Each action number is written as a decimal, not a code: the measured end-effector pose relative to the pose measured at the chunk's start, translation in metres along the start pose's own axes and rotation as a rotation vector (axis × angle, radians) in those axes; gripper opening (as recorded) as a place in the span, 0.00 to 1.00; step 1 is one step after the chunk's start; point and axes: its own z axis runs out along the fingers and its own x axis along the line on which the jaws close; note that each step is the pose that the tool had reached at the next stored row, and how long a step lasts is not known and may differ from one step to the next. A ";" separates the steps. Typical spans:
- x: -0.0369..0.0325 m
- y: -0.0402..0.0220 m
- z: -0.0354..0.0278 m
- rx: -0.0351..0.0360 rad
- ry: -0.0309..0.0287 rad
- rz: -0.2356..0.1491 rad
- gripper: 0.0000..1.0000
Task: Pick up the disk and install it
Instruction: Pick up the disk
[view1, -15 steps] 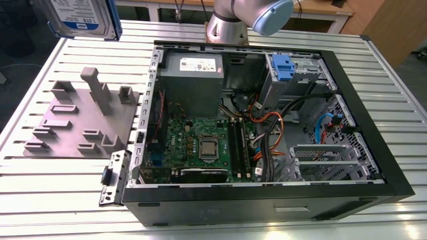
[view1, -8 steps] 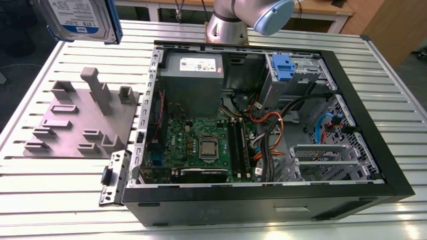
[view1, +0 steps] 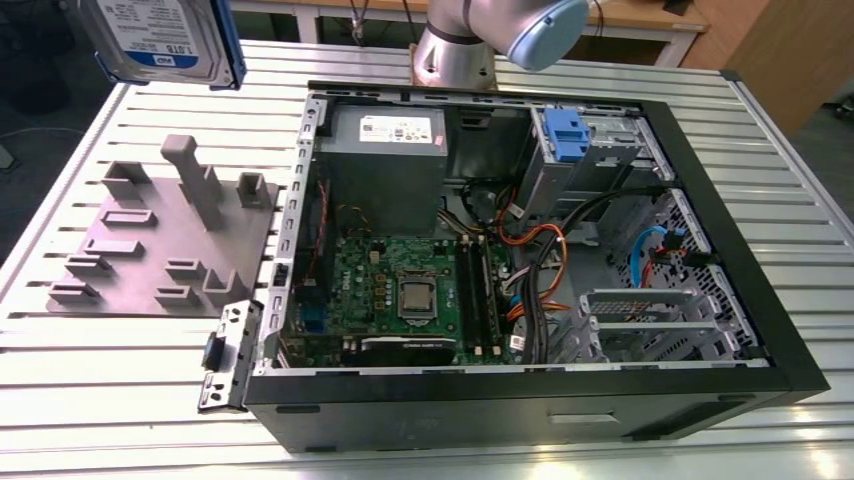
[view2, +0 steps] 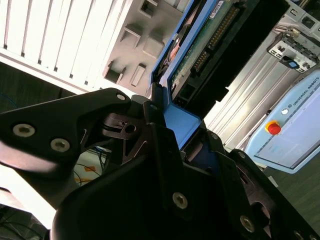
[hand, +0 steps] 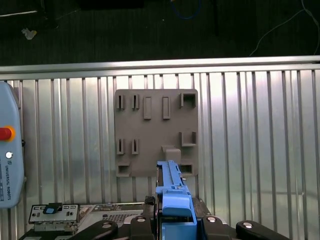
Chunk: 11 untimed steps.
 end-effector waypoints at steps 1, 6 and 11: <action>0.0000 -0.0003 0.0000 -0.0001 0.0000 0.000 0.36; -0.0001 -0.0031 0.0000 0.0000 0.0000 0.000 0.36; -0.0004 -0.0069 -0.0001 -0.0001 0.0000 0.000 0.36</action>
